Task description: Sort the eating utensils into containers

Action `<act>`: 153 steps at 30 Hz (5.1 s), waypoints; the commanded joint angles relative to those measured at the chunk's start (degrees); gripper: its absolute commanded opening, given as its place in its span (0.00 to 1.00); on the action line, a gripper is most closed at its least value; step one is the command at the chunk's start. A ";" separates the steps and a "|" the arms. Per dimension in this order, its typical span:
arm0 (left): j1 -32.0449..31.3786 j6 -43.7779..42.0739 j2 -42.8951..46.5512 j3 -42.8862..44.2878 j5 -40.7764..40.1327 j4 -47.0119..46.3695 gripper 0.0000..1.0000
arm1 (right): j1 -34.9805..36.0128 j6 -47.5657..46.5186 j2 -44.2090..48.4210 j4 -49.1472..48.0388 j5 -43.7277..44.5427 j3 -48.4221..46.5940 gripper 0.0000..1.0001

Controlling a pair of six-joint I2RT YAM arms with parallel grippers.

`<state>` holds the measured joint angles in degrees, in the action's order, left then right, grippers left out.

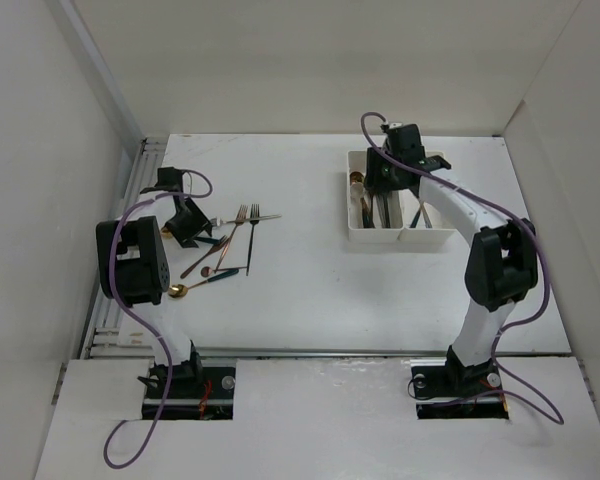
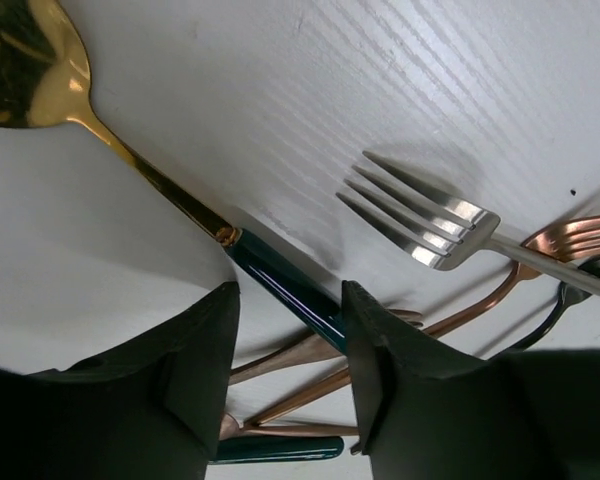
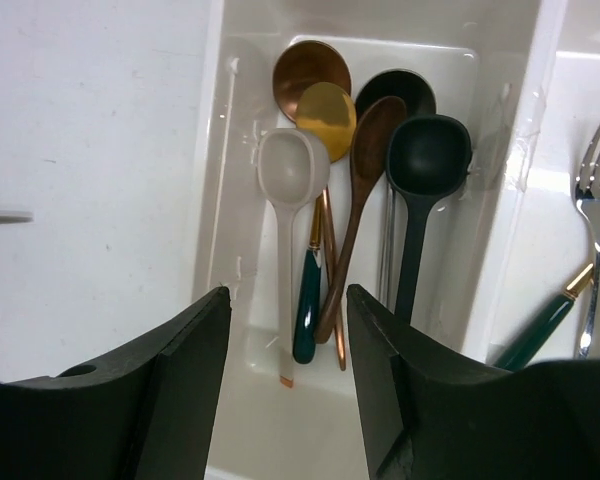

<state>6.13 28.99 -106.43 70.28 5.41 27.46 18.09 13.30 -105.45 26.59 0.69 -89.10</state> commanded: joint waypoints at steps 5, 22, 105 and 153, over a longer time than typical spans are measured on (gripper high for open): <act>2.13 -1.74 -2.11 -3.22 -1.98 0.66 0.39 | 0.46 0.50 4.90 0.22 2.56 -0.11 0.56; 7.14 -7.36 -0.01 3.10 1.80 -0.05 0.00 | 6.07 -3.54 10.18 -1.45 5.19 2.26 0.59; -7.19 -46.81 19.07 -9.27 -1.53 -1.79 0.44 | 0.99 8.32 12.72 -20.61 -3.94 22.74 0.00; -3.15 -56.50 0.06 5.99 8.02 16.65 0.00 | 1.68 3.31 20.01 -11.65 2.99 15.54 0.64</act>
<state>1.50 -29.54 -109.27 74.76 6.39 38.61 18.13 18.26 -89.73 16.14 -0.05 -72.66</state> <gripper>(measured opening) 0.040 0.627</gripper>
